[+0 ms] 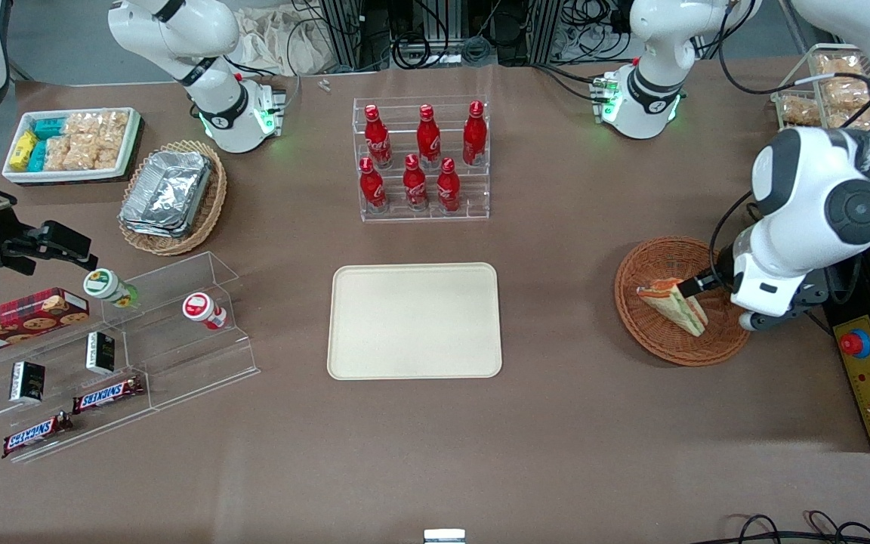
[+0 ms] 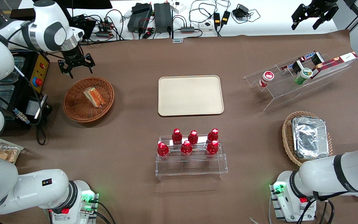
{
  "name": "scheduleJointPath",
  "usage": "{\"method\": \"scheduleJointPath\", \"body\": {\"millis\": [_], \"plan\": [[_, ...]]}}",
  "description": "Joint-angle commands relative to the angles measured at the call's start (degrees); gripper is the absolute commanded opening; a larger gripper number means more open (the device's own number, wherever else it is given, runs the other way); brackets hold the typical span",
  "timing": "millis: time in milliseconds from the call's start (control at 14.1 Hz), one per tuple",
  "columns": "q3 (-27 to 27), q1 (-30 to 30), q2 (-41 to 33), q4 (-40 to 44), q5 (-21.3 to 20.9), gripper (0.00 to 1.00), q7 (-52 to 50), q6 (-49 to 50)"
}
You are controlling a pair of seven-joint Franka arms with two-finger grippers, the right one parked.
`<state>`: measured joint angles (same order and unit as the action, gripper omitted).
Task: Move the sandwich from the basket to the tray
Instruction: 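Lower the open left gripper over the wrapped sandwich in the wicker basket, then close the left gripper on the sandwich's crust edge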
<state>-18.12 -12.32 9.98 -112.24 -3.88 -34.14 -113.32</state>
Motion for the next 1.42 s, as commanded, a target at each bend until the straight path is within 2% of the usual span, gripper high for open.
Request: {"method": "scheduleJointPath", "body": {"millis": [0, 780, 992, 1063, 1134, 1276, 1346], "plan": [[0.1, -0.3, 2.3, -0.2, 0.5, 1.0, -5.7, -2.1], [0.6, -1.1, 6.7, -9.2, 0.5, 0.99, -13.4, -18.0], [0.5, -1.1, 6.7, -11.1, 0.3, 0.94, -16.1, -21.0], [0.5, -1.0, 6.4, -11.2, 0.2, 0.87, -16.8, -20.9], [0.5, -1.0, 6.2, -11.3, 0.2, 0.73, -17.6, -20.5], [0.5, -1.0, 5.5, -11.1, 0.1, 0.3, -18.3, -18.8], [0.5, -1.0, 5.1, -10.6, 0.0, 0.12, -18.4, -16.9]]}}
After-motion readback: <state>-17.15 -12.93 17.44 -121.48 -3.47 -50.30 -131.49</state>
